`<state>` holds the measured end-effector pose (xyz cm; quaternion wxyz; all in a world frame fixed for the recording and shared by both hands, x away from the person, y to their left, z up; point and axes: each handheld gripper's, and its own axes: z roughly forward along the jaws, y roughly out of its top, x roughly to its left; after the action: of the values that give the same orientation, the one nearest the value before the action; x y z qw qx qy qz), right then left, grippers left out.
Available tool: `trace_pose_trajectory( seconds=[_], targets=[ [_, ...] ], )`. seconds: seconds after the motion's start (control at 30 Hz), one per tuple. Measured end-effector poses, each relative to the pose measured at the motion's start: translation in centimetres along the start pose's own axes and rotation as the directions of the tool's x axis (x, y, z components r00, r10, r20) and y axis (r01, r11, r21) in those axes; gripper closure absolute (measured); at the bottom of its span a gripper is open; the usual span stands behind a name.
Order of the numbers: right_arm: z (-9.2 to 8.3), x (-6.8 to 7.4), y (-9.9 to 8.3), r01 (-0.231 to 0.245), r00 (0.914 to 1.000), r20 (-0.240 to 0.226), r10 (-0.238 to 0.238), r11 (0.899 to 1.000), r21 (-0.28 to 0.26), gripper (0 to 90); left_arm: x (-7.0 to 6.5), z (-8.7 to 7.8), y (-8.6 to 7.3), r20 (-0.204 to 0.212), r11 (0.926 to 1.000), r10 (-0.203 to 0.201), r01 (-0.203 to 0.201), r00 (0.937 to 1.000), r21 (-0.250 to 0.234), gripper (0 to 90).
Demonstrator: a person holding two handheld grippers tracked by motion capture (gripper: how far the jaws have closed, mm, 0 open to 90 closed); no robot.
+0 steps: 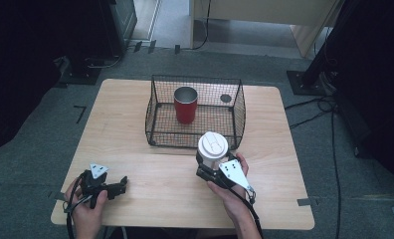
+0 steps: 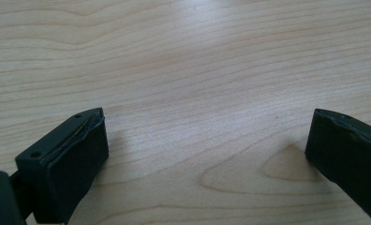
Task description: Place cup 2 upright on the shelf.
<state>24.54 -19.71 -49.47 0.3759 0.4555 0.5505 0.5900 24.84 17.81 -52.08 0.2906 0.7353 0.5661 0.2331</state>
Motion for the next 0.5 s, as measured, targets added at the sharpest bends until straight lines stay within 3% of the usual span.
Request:
trace_pose_trajectory(
  seconds=[0.27,0.5],
  targets=[
    [0.11,0.12,0.16,0.020,0.9997,0.017,-0.020,1.000,-0.010,15.2,0.00,0.00,0.00,0.000,1.0000,0.000,0.000,1.0000,0.000,0.1],
    [-0.07,-0.03,0.49,0.002,0.9999,0.010,-0.002,1.000,-0.023,15.7,0.00,0.00,0.00,0.000,1.0000,0.000,0.000,1.0000,0.000,0.1]
  ],
)
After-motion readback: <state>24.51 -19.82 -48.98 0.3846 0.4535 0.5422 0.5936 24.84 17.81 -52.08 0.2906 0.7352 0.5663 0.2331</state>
